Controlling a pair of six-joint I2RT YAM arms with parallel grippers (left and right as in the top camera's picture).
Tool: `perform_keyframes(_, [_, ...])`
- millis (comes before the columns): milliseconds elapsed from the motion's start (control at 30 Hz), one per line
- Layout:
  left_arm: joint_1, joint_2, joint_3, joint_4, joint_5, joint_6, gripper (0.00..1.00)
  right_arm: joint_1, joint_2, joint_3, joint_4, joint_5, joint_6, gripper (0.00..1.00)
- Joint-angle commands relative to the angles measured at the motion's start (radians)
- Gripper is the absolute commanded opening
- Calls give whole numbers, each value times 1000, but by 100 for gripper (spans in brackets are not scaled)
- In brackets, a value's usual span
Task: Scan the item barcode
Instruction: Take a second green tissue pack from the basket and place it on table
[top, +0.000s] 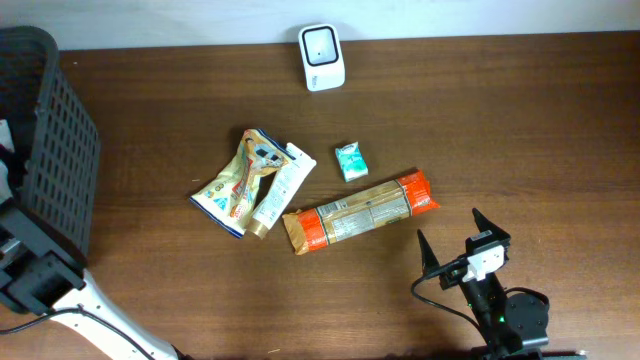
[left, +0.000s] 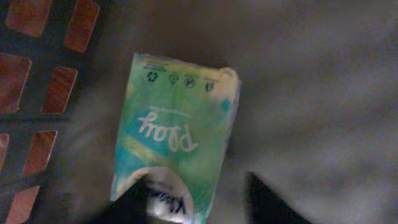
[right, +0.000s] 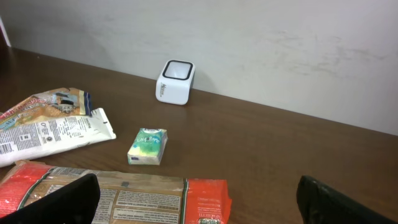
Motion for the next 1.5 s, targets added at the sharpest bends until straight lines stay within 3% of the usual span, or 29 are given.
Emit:
perform_keyframes(0, [5,11,-3,-8,-3,5,5,-7,-6,-7,-2,2,-3,99])
perform_keyframes(33, [5,11,-3,-11,-3,5,0,-7,-6,-7,-2,2,-3,99])
perform_keyframes(200, [-18,-109,47,-33,4,-45,0,-7,-6,-7,-2,2,-3,99])
perform_keyframes(367, [-100,-534,78,-117,58,-51,0,-7,-6,-7,-2,2,-3,99])
perform_keyframes(467, [-263,-735,78,-322,239,-154,0,-7,-6,-7,-2,2,-3,99])
perform_keyframes(533, [-406,-738,72,-444,347,-154,0,-7,-6,-7,-2,2,-3,99])
perform_keyframes(600, [-616,-728,-28,-509,346,-153,0,-7,-6,-7,-2,2,-3,99])
perform_keyframes(700, [-774,-728,-239,-428,342,-153,0,-7,-6,-7,-2,2,-3,99])
perform_keyframes(900, [-1042,-726,-722,86,346,-154,0,-7,-6,-7,-2,2,-3,99])
perform_keyframes(933, [-1088,-718,-774,156,336,-153,1,-7,-6,-7,-2,2,-3,99])
perform_keyframes(967, [-1108,-708,-794,180,322,-153,11,-7,-6,-7,-2,2,-3,99])
perform_keyframes(1000, [-1115,-695,-798,185,319,-153,45,-7,-6,-7,-2,2,-3,99])
perform_keyframes(1033, [-1115,-690,-798,187,319,-153,94,-7,-6,-7,-2,2,-3,99])
perform_keyframes(1067, [-1114,-692,-796,195,319,-153,99,-7,-6,-7,-2,2,-3,99])
perform_keyframes(1167, [-1107,-732,-699,157,230,-153,99,-7,-6,-7,-2,2,-3,99])
perform_keyframes(1267, [-978,-829,-424,-38,-56,-153,99,-7,-6,-7,-2,2,-3,99])
perform_keyframes(1333, [-742,-860,-264,-121,-75,-155,99,-7,-6,-7,-2,2,-3,99])
perform_keyframes(1400, [-554,-871,-234,-122,-75,-158,99,-7,-6,-7,-2,2,-3,99])
perform_keyframes(1467, [-347,-857,-235,-151,-75,-238,99,-7,-6,-7,-2,2,-3,99])
